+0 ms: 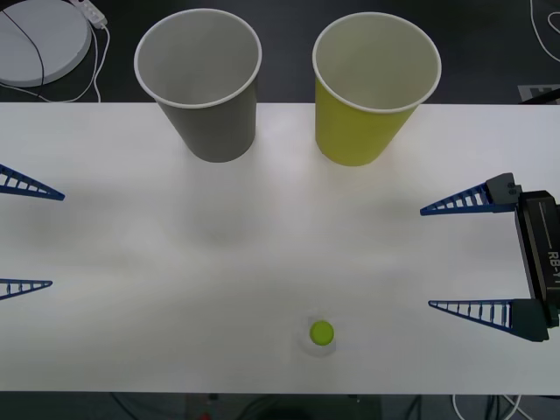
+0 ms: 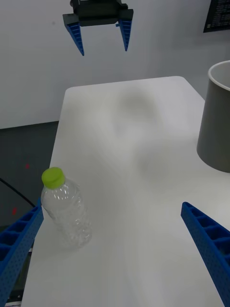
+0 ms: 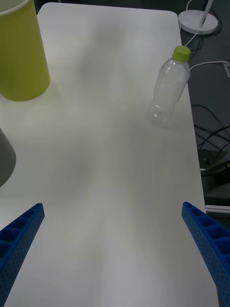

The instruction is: Put the can into the green bin and the plastic bottle into the gray bin

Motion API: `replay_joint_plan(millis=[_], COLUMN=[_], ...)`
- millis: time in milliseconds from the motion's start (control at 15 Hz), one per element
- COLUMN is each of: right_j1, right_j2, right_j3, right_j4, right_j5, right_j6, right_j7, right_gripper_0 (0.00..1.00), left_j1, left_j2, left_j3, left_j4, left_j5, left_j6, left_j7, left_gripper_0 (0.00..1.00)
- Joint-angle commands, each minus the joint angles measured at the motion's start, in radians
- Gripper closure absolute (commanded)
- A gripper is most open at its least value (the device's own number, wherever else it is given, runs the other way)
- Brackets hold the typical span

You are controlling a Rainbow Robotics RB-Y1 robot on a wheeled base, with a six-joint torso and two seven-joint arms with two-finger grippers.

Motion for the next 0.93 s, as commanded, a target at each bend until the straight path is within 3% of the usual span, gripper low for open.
replay_joint_plan(millis=[67,467,933], right_j1=[0.0,0.044,0.098], right_j2=[0.0,0.018,0.02], right_j3=[0.0,-0.014,-0.048], right_j4=[0.0,-0.006,0.037], right_j5=[0.0,-0.061,-0.057], right_j6=[0.0,-0.009,-0.028], right_j7=[0.0,0.003,0.069], right_gripper_0=[0.0,0.0,0.0], left_j1=[0.0,0.0,0.0], left_j2=[0.0,0.0,0.0], left_j3=[0.0,0.0,0.0], left_j4=[0.0,0.0,0.0], left_j5=[0.0,0.0,0.0], left_j6=[0.0,0.0,0.0], left_j7=[0.0,0.0,0.0], left_gripper_0=[0.0,0.0,0.0])
